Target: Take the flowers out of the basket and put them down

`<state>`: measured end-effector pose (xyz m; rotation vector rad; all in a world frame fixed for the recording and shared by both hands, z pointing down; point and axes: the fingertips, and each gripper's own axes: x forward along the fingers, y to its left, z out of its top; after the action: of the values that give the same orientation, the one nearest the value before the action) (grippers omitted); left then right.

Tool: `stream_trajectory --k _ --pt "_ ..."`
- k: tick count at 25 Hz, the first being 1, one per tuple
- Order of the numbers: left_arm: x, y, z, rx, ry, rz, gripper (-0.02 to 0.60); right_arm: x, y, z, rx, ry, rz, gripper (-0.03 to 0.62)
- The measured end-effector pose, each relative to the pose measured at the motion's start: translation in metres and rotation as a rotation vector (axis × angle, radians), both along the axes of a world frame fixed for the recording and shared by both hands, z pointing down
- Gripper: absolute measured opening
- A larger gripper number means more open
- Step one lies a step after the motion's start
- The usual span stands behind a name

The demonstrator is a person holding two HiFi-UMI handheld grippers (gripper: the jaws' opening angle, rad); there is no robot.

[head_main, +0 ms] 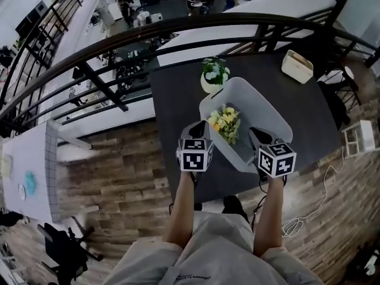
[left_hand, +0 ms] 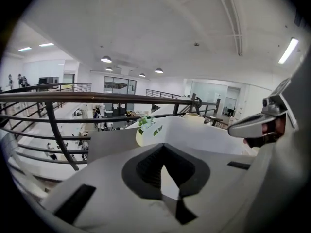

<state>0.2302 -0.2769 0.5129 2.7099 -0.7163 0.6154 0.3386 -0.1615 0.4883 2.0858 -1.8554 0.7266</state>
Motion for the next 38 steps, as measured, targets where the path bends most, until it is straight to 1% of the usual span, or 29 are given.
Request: stream_trajectory --k 3,8,11,14,19,24,28,31,33,35,37,38 --pt "0.0 -0.01 -0.001 0.015 -0.019 -0.057 0.014 0.011 -0.026 0.002 0.003 -0.001 -0.076 0.017" --pt "-0.006 -0.027 0.001 0.021 -0.038 -0.194 0.014 0.023 -0.057 0.044 -0.057 -0.003 -0.199 0.017" --pt "-0.009 -0.034 0.007 0.014 -0.049 -0.254 0.014 0.025 -0.066 0.068 -0.111 -0.007 -0.272 0.017" --pt "-0.012 -0.039 0.014 -0.001 -0.043 -0.319 0.014 0.028 -0.07 0.09 -0.16 -0.014 -0.334 0.017" --pt "-0.026 -0.049 0.019 -0.002 -0.053 -0.406 0.014 0.034 -0.084 0.121 -0.214 -0.034 -0.407 0.028" --pt "-0.046 -0.051 0.027 -0.013 -0.037 -0.496 0.014 0.031 -0.087 0.152 -0.29 0.018 -0.493 0.031" --pt "-0.061 -0.06 0.032 -0.011 -0.015 -0.578 0.014 0.026 -0.104 0.174 -0.312 0.075 -0.565 0.034" --pt "-0.073 -0.055 0.03 -0.024 -0.005 -0.624 0.014 0.018 -0.094 0.181 -0.364 0.097 -0.626 0.074" --pt "-0.071 -0.052 0.034 -0.041 0.0 -0.634 0.014 0.022 -0.085 0.189 -0.408 0.092 -0.639 0.121" --pt "-0.068 -0.052 0.038 -0.05 0.004 -0.641 0.014 0.026 -0.08 0.2 -0.449 0.092 -0.649 0.186" --pt "-0.068 -0.053 0.042 -0.053 0.004 -0.656 0.014 0.028 -0.076 0.214 -0.492 0.1 -0.663 0.215" --pt "-0.07 -0.053 0.043 -0.054 0.005 -0.667 0.014 0.028 -0.074 0.224 -0.515 0.104 -0.665 0.218"
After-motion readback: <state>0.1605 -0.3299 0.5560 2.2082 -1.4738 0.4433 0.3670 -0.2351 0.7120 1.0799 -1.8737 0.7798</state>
